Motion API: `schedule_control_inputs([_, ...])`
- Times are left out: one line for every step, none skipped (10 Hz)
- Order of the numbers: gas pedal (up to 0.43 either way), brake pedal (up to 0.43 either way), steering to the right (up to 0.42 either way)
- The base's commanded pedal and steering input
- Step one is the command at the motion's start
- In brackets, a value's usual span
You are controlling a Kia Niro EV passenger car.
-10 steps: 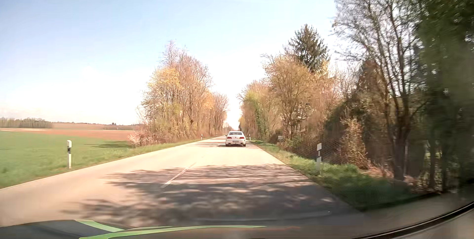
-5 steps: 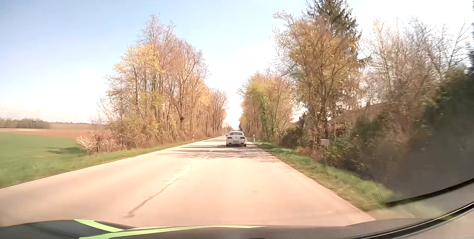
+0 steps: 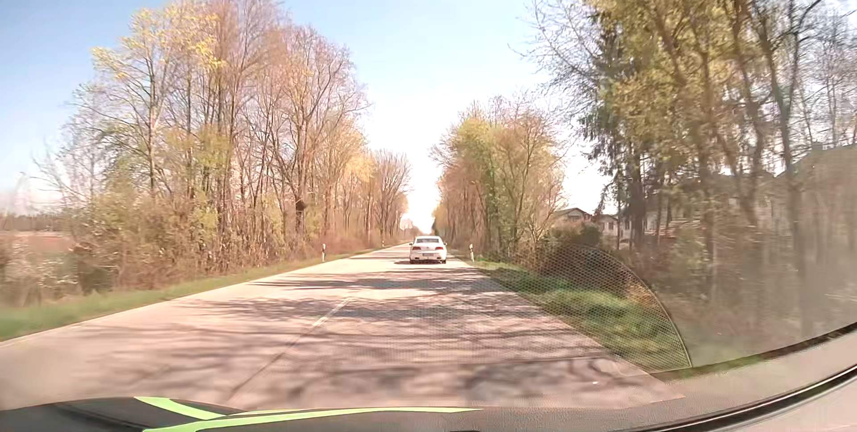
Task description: Follow the waypoints while adhering to traffic rules and regulations
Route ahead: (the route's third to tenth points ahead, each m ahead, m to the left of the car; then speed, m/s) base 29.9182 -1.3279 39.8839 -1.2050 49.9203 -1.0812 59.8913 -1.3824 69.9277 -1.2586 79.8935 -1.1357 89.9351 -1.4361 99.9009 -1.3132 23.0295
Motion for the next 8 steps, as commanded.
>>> schedule_control_inputs([0.138,0.0,0.001])
schedule_control_inputs([0.138,0.0,0.001])
schedule_control_inputs([0.138,0.0,0.001])
schedule_control_inputs([0.138,0.0,0.001])
schedule_control_inputs([0.15,0.0,0.001])
schedule_control_inputs([0.157,0.0,0.001])
schedule_control_inputs([0.169,0.0,0.001])
schedule_control_inputs([0.169,0.0,0.001])
